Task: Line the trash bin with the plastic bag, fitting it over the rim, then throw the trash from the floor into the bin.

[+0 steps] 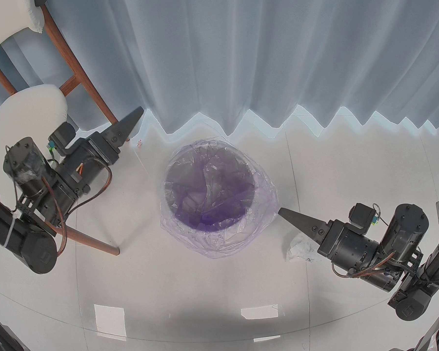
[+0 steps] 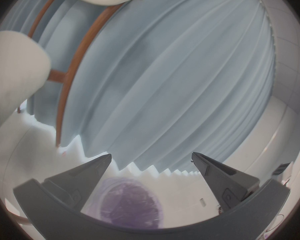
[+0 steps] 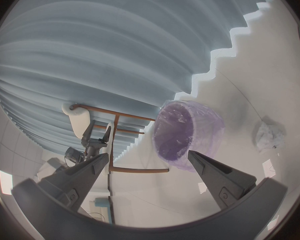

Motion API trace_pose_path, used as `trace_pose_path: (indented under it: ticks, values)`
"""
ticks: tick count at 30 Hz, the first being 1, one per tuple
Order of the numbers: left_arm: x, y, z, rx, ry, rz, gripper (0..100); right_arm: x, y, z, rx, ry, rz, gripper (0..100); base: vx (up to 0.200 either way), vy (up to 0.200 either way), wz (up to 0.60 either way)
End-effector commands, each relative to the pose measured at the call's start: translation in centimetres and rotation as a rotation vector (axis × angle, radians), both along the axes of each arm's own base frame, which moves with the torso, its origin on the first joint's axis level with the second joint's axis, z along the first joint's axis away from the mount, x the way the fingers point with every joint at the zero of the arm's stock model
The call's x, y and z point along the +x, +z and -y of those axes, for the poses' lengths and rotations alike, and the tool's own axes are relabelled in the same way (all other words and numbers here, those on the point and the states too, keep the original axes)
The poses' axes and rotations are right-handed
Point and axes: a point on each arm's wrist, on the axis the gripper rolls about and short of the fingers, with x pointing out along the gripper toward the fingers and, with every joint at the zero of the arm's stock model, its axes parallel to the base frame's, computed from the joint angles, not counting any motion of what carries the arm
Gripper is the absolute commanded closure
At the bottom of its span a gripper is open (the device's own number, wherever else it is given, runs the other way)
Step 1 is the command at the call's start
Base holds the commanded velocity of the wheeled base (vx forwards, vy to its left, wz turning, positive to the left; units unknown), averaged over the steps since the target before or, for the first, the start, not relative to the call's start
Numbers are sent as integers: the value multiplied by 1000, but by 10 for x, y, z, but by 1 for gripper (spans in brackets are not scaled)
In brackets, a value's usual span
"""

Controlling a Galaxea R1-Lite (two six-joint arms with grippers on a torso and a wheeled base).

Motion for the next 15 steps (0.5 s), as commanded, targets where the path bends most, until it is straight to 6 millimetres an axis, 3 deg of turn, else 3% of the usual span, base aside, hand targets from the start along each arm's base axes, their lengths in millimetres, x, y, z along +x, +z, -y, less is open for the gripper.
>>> trace_pose_path:
  ticks: [1,4,6,9,12,15]
  values:
    - [-23,33,2,-88,-111,76,0,10,12,-9,101,5,10,0,0,0,0]
    - [-30,44,1,-196,-169,53,0,13,13,-11,135,6,-10,0,0,0,0]
    - [-47,61,-2,-285,-236,59,0,14,15,-12,174,13,-40,0,0,0,0]
    - [-58,66,-6,-297,-281,63,0,16,10,-13,169,11,-63,0,0,0,0]
    - [-70,63,-6,-261,-350,35,0,18,6,-13,156,3,-66,0,0,0,0]
    - [-76,47,-5,-182,-458,-50,0,18,4,-13,149,7,-68,0,0,0,0]
